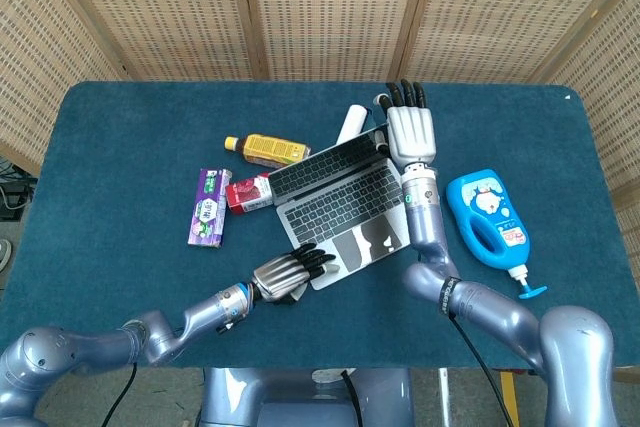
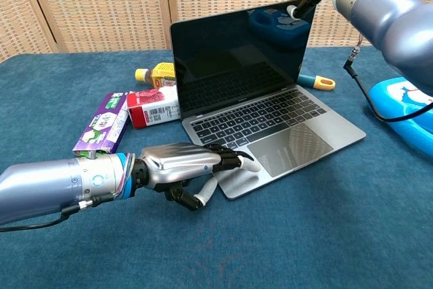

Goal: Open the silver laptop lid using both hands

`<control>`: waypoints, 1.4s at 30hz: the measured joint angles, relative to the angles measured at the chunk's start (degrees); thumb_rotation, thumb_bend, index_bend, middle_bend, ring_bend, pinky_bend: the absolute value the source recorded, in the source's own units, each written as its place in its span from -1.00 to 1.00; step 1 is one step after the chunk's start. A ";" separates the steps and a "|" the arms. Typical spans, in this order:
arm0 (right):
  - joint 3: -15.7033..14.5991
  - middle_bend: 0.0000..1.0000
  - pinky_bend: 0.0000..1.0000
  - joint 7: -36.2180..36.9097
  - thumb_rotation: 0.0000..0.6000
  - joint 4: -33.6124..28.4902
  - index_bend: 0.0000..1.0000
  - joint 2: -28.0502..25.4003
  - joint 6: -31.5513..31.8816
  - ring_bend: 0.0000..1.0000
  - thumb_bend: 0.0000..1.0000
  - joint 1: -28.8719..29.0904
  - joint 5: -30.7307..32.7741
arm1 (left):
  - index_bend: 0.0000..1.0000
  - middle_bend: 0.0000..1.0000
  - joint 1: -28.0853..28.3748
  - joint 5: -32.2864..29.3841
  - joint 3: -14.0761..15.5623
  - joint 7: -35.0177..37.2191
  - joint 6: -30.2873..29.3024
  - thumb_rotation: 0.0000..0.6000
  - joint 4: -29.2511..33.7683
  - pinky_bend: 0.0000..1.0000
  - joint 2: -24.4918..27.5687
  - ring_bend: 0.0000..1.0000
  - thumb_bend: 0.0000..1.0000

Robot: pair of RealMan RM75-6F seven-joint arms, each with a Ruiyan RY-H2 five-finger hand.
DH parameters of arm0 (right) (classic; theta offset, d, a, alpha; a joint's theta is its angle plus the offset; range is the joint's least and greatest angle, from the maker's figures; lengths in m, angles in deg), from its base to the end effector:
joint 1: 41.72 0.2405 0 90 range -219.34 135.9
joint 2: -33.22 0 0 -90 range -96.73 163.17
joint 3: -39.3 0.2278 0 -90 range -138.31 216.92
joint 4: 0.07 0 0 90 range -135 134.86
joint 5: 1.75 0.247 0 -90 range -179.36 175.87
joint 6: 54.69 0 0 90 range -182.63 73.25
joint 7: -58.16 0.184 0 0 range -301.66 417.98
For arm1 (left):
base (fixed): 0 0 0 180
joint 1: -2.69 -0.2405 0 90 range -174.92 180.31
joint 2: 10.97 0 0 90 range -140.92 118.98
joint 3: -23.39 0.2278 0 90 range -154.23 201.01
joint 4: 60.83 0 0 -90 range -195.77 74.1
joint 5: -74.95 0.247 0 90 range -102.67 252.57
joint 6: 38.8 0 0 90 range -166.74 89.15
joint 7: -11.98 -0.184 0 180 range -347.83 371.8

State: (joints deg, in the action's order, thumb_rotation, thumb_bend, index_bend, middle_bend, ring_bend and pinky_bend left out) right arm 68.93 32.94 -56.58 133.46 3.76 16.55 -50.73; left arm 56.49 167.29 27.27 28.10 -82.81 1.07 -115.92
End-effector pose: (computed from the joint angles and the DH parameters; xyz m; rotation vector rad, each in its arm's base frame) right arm -0.0632 -0.5135 0.0123 1.3670 -0.8255 1.0531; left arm -0.0923 0.3033 -0.1964 -2.4961 -0.9927 -0.9159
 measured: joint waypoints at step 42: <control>-3.47 -0.60 -0.89 -1.19 1.00 -14.27 -0.38 -10.56 6.77 -0.86 -0.11 -7.25 -1.75 | -0.87 -1.00 -2.52 -0.47 -0.62 -2.67 -5.37 1.00 7.91 -0.92 5.22 -0.88 0.69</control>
State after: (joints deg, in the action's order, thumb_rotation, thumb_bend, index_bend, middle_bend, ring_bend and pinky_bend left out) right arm 65.46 31.75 -70.86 122.90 10.53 9.30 -52.49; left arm 53.97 166.82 26.65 25.43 -88.18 8.97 -110.70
